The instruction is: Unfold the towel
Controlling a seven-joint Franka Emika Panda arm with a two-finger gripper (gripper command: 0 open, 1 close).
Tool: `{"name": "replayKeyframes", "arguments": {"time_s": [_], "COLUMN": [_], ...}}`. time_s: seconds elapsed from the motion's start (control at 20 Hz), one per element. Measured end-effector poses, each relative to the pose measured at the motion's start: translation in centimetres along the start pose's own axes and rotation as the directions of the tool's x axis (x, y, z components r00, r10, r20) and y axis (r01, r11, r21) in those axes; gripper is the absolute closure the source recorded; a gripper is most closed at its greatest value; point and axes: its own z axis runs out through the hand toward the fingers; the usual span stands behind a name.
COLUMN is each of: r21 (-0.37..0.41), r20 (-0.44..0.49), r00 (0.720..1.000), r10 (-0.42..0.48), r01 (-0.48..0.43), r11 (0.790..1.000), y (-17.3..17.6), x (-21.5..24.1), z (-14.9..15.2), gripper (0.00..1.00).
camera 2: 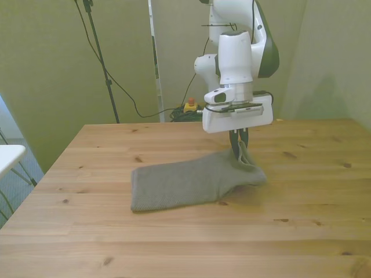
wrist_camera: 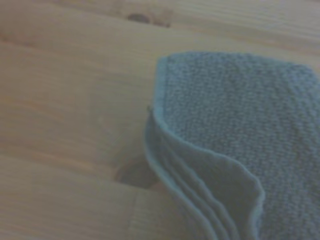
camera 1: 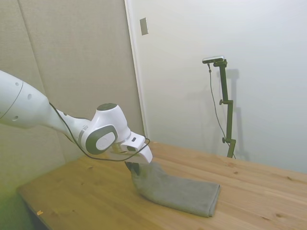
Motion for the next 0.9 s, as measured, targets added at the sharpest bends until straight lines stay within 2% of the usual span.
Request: {"name": "replayKeyframes", "arguments": {"time_s": [0.2, 0.65, 0.9], "r21": [-0.003, -0.009, -0.062], "r20": [0.088, 0.102, 0.128], "r00": [0.994, 0.992, 0.992], "r10": [-0.067, -0.075, 0.009], "r01": [0.068, 0.076, -0.001], "r11": [0.998, 0.997, 0.998], "y": [-0.4, -0.3, -0.2], "x": [-1.5, -1.9, -1.1], "z": [0.2, 0.2, -1.0], "gripper": [0.00, 0.00, 0.00]}}
